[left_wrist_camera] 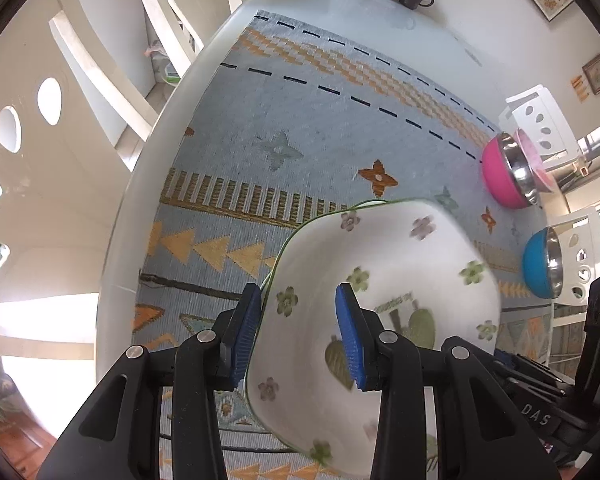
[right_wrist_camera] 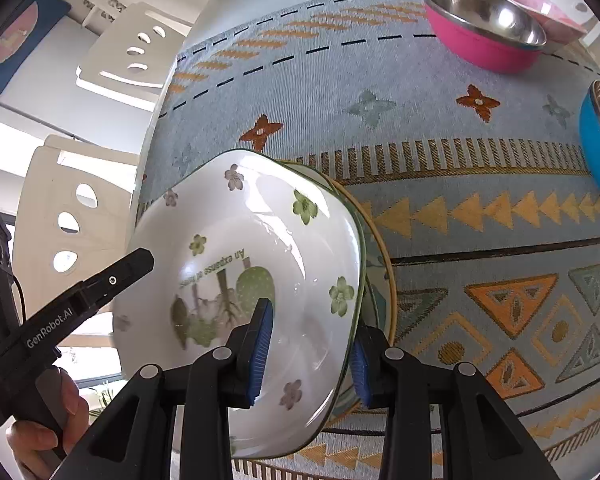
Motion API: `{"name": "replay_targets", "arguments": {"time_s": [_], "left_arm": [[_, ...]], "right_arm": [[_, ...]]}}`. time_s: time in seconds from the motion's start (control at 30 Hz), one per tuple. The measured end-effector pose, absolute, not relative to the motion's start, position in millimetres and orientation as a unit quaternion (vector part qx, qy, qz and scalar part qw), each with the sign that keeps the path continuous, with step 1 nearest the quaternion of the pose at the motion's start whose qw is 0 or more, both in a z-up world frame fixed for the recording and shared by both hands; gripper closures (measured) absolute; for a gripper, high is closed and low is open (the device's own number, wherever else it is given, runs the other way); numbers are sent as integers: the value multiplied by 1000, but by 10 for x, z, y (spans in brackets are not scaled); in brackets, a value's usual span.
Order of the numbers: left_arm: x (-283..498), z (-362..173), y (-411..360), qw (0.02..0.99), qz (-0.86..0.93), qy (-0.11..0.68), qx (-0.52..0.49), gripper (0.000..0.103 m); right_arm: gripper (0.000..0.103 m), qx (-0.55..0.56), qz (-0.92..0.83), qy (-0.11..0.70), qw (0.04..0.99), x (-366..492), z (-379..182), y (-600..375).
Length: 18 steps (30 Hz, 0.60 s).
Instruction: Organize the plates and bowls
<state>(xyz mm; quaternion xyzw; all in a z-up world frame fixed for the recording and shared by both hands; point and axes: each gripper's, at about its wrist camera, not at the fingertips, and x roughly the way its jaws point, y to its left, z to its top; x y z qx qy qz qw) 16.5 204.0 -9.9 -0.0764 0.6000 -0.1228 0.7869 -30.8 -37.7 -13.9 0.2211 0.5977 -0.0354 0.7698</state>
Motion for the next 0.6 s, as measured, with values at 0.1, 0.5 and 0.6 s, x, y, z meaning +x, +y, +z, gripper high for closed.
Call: {"name": "replay_targets", "arguments": {"time_s": [0.1, 0.5, 0.6], "left_arm": [[167, -92, 1990, 785, -122, 604, -64, 68], [205, -90, 2022, 777, -116, 615, -65, 66], [223, -72, 2062, 777, -117, 614, -72, 66]], "right_arm": [[67, 230, -35, 599, 766, -286, -132, -407], [66, 232, -35, 645, 727, -280, -38, -522], [66, 204, -45, 650, 731, -299, 19, -532]]}}
